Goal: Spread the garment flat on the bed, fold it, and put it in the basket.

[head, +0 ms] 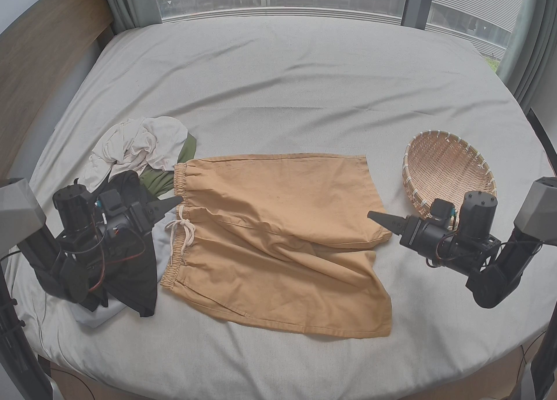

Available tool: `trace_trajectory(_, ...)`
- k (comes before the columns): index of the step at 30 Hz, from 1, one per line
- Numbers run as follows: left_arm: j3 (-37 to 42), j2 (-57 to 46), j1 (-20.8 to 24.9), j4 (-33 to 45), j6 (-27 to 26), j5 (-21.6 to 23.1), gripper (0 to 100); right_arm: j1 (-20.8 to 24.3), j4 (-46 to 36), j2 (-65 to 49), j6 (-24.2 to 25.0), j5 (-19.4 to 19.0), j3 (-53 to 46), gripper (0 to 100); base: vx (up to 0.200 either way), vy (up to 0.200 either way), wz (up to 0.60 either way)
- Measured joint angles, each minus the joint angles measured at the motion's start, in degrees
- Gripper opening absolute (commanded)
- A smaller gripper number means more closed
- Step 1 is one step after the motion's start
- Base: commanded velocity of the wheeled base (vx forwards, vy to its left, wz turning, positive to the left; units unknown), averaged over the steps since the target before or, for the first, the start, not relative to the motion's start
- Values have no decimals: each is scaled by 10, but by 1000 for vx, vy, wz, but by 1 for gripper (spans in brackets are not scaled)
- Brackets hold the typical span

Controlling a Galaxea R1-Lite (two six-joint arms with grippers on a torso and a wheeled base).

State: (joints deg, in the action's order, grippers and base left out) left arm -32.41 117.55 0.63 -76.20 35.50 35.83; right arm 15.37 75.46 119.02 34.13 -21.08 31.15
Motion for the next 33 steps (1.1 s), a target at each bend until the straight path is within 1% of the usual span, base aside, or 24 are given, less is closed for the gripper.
trace_trajectory(1, 28, -7, -1, -28, -4, 13, 100, 0, 1, 8, -6, 0, -12, 100, 0, 0, 0)
trace_trajectory(5, 74, -18, -3, -78, -10, 31, 100, 1, 4, 38, -22, 1, -32, 100, 0, 0, 0)
trace_trajectory(12, 113, -27, -1, -116, -12, 37, 100, -1, 40, 92, -25, 12, -31, 100, 0, 0, 0)
trace_trajectory(15, 119, -28, -1, -118, -12, 37, 100, -1, 41, 105, -17, 14, -29, 100, 0, 0, 0)
trace_trajectory(23, 129, -32, -2, -120, -18, 37, 100, 9, 35, 123, 23, 15, 5, 100, 0, 0, 0)
trace_trajectory(31, 136, -34, -5, -120, -21, 37, 100, 15, 39, 128, 43, 30, 19, 100, 0, 0, 0)
trace_trajectory(32, 136, -34, -5, -120, -21, 36, 100, 15, 40, 129, 48, 31, 19, 0, 0, 0, 0)
trace_trajectory(33, 136, -34, -5, -120, -21, 36, 100, 15, 40, 129, 51, 31, 20, 0, 0, 0, 0)
